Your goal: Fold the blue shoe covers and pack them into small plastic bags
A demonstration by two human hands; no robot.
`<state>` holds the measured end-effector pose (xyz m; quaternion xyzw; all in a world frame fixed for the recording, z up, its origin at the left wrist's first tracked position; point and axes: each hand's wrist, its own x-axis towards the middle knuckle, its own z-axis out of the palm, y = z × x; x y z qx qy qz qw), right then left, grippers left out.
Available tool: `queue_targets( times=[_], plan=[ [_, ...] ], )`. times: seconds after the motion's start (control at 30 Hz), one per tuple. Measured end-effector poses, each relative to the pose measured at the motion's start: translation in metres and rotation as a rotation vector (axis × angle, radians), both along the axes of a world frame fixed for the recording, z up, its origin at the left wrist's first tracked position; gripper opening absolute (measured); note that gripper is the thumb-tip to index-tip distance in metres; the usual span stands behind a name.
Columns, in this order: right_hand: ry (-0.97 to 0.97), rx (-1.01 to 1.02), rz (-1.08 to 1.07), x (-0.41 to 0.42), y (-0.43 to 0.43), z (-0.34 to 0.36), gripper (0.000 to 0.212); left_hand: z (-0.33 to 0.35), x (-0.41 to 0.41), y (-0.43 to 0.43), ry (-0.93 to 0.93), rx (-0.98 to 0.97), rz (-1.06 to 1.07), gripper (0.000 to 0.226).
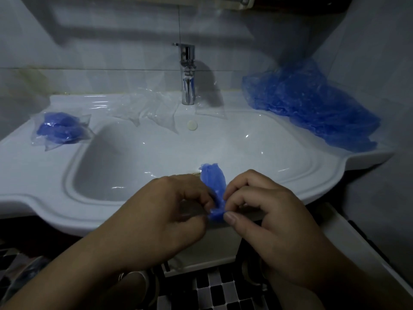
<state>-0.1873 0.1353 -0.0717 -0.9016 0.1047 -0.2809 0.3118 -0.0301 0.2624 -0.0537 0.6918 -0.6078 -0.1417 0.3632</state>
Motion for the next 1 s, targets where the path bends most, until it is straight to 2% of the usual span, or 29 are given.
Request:
queue_targets(
  times=[0.13, 0.2, 0.33, 0.43, 0.57, 0.73, 0.9, 1.0],
  plan=[
    [-0.034, 0.059, -0.088, 0.007, 0.0, -0.004, 0.005, 0.0, -0.001, -0.005, 0.091, -0.015, 0.054, 0.014],
    [-0.044, 0.038, -0.159, 0.011, 0.001, -0.007, 0.003, -0.003, -0.001, -0.008, 0.066, -0.029, 0.129, 0.016],
    [-0.079, -0.022, -0.253, 0.016, 0.002, -0.008, 0.017, -0.008, -0.003, -0.011, 0.068, -0.067, 0.24, 0.009],
    [-0.045, 0.014, -0.172, 0.012, 0.002, -0.006, 0.004, -0.011, -0.004, -0.013, 0.054, -0.078, 0.267, 0.019],
    [0.034, -0.036, -0.099, 0.006, -0.003, -0.005, 0.021, -0.013, -0.007, -0.015, 0.012, -0.099, 0.297, 0.017],
    [0.046, -0.05, -0.095, 0.006, -0.003, -0.004, 0.002, -0.011, -0.006, -0.012, 0.029, -0.099, 0.24, 0.015],
    [0.112, -0.012, -0.05, 0.002, -0.001, 0.003, 0.01, -0.009, -0.004, -0.007, 0.033, -0.076, 0.173, 0.023],
    [0.075, 0.021, -0.076, 0.005, 0.0, 0.001, 0.011, -0.009, -0.007, -0.008, 0.031, -0.078, 0.166, 0.022]
  ],
)
